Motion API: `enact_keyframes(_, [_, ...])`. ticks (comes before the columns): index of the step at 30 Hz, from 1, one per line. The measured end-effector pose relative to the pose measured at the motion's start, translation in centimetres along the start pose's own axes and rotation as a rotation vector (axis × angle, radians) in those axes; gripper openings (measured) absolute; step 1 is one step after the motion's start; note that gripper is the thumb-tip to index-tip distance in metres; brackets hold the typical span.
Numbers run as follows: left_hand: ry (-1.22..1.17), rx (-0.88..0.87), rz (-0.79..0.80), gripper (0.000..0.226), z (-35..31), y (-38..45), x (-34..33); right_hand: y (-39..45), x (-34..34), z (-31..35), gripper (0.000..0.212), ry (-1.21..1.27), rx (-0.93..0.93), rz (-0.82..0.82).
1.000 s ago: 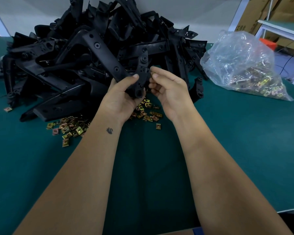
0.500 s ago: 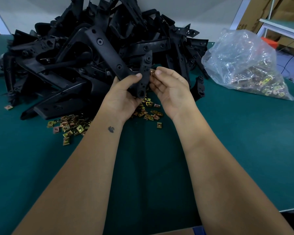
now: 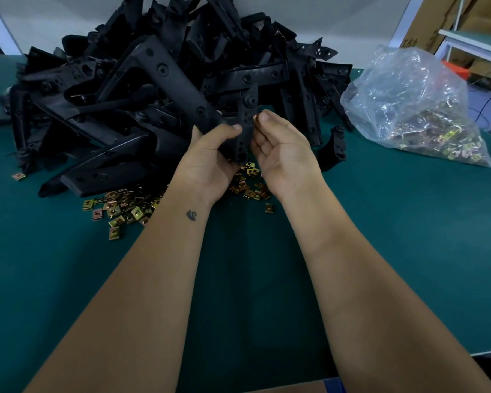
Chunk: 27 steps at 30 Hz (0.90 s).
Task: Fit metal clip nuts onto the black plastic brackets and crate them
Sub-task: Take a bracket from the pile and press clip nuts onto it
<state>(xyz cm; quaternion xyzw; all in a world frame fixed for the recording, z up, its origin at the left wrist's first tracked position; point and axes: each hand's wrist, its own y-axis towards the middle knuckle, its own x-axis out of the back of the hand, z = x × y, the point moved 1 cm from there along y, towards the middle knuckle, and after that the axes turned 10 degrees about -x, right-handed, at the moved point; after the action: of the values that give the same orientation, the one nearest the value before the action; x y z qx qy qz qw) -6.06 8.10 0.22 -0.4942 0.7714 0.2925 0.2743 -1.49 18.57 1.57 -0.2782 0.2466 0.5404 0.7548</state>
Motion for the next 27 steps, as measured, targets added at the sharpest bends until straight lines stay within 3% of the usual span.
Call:
enact_keyframes(15, [-0.04, -0.061, -0.071, 0.04, 0.8, 0.3, 0.0, -0.3, -1.5, -1.5, 0.012, 0.152, 0.03, -0.087])
enact_keyframes(20, [-0.026, -0.062, -0.072, 0.038, 0.9, 0.2, 0.0, -0.1, -1.0, -0.9, 0.009, 0.054, 0.031, -0.093])
enact_keyframes(27, [-0.069, -0.025, -0.081, 0.032, 0.7, 0.3, 0.1, 0.0, -0.3, -0.6, 0.033, -0.067, 0.029, -0.032])
